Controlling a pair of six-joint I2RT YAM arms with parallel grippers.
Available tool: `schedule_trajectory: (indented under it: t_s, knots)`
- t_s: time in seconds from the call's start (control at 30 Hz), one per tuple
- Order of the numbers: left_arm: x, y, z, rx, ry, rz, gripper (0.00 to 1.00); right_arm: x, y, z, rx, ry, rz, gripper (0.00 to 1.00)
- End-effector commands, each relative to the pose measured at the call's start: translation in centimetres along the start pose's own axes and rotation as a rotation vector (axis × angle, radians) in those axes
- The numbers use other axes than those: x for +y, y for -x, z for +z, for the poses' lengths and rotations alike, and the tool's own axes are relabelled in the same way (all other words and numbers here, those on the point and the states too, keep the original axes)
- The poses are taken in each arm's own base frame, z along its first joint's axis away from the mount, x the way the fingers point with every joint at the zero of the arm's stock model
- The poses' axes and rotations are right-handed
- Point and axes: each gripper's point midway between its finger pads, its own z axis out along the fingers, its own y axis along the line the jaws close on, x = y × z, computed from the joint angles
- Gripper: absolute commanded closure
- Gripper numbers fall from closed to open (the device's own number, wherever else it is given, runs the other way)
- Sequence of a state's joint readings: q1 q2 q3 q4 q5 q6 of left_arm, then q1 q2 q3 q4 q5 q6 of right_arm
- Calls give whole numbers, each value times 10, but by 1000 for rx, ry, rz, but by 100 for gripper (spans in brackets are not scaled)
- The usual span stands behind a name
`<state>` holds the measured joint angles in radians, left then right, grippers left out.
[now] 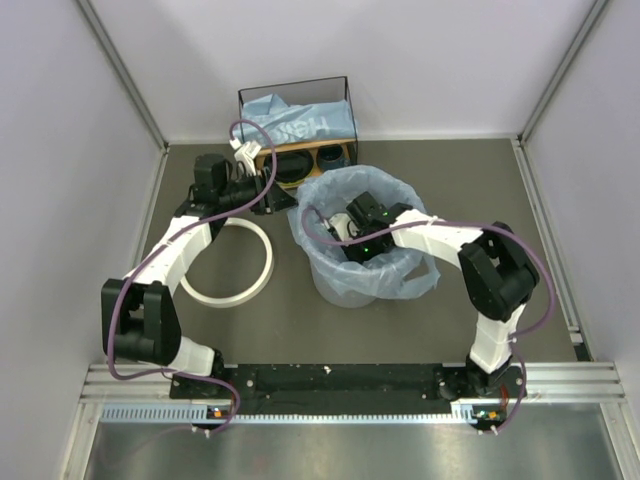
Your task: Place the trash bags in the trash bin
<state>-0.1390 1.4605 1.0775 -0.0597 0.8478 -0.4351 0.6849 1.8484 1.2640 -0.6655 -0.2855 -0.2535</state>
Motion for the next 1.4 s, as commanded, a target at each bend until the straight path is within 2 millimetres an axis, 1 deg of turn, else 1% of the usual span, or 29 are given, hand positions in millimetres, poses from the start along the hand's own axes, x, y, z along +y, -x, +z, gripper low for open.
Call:
schedule_trajectory:
  t_s: [0.0, 0.03, 0.17, 0.3, 0.4, 0.43, 0.47, 0.5, 0.6, 0.77, 1.0, 1.03, 1.1, 1.13, 1.2, 1.27, 1.3, 1.33, 1.37]
  knots:
    - [-4, 7, -1, -23, -5, 39, 60, 0, 33, -20, -156, -7, -65, 100]
    - [0, 5, 0, -17, 5, 38, 65, 1, 33, -20, -158, -9, -72, 100]
    - [10, -3, 0, 15, 45, 16, 73, 1, 30, -21, -165, -10, -88, 100]
    - [17, -10, 2, 38, 64, 3, 77, 1, 27, -21, -160, -10, -103, 100]
    - [21, -16, 4, 56, 70, -8, 78, 3, 28, -24, -176, -4, -116, 100]
    - [22, -16, 5, 58, 72, -10, 78, 5, 31, -26, -194, 7, -118, 100]
    - [23, -17, 5, 59, 74, -10, 78, 5, 43, -34, -260, -9, -136, 100]
    - [24, -18, 5, 62, 77, -14, 78, 7, 40, -32, -268, -2, -140, 100]
    - [28, -19, 6, 69, 89, -11, 79, 7, 50, -41, -329, -17, -154, 100]
    - [30, -20, 6, 74, 97, -9, 80, 11, 61, -48, -377, -8, -162, 100]
    - [30, -21, 6, 78, 104, -12, 80, 18, 82, -64, -473, 9, -165, 100]
    - [30, -21, 6, 77, 102, -9, 79, 18, 88, -69, -497, 2, -169, 100]
    - [27, -20, 5, 76, 97, -5, 76, 18, 94, -76, -526, -5, -158, 100]
    - [25, -20, 5, 76, 92, 1, 73, 19, 100, -83, -552, -9, -163, 100]
    - [21, -15, 3, 64, 87, 24, 66, 21, 107, -92, -585, -11, -160, 100]
    - [14, -11, 1, 49, 73, 42, 59, 24, 115, -105, -624, -17, -172, 100]
    - [6, -5, -3, 29, 66, 65, 52, 26, 117, -110, -639, -12, -181, 100]
    - [4, -2, -6, 19, 67, 79, 50, 28, 120, -115, -652, -11, -191, 100]
    - [1, 1, -8, 6, 73, 96, 47, 31, 124, -125, -680, -11, -206, 100]
